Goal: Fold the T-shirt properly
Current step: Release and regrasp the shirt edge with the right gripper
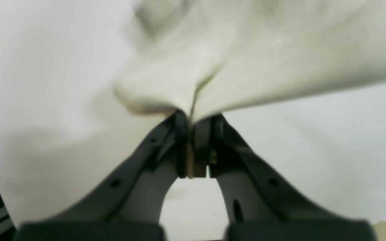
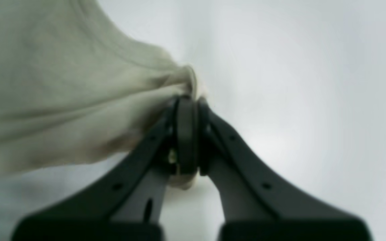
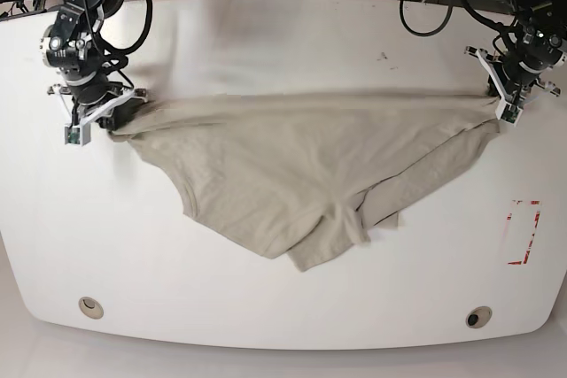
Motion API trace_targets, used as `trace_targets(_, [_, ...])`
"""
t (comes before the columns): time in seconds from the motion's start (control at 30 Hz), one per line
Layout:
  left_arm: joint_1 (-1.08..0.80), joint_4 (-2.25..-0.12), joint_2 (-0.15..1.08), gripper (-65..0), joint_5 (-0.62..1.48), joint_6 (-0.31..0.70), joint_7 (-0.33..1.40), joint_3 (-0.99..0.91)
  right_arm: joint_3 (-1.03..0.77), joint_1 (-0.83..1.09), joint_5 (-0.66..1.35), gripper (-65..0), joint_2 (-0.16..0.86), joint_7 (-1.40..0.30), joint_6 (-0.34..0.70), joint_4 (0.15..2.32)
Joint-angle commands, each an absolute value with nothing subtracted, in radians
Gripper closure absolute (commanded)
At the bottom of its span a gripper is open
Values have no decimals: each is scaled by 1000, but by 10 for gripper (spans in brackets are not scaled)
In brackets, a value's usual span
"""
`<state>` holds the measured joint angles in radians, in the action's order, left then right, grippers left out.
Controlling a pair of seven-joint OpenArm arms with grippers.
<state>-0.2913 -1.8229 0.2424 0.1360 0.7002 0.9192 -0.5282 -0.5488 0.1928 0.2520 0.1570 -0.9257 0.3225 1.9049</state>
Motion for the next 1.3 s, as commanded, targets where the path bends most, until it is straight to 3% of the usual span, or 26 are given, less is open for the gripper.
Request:
trace_targets(0.0, [-305, -1840, 265, 0, 142, 698, 911, -532, -587, 226, 311, 0, 162, -905, 328, 1931])
trace_targets(0.2, [-309, -1836, 277, 0, 142, 698, 911, -533, -591, 298, 384, -5, 143, -941, 328, 1933])
trace_targets(0.3, [-325, -1842, 277, 0, 142, 698, 911, -533, -591, 332, 406, -55, 142, -951, 328, 1934])
trace_targets(0.57, [-337, -1837, 277, 0, 142, 698, 911, -533, -593, 367, 430, -350, 117, -957, 326, 1934])
trace_targets(0.7, [-337, -1837, 277, 0, 142, 698, 911, -533, -644, 371, 432, -431, 105, -957, 328, 1942])
trace_targets(0.97, [-338, -1837, 277, 0, 142, 698, 911, -533, -768, 384, 608, -438, 81, -998, 443, 1948])
trace_targets(1.27, [-338, -1840, 277, 0, 142, 698, 911, -533, -765, 315, 621, -438, 125, -1017, 455, 1871])
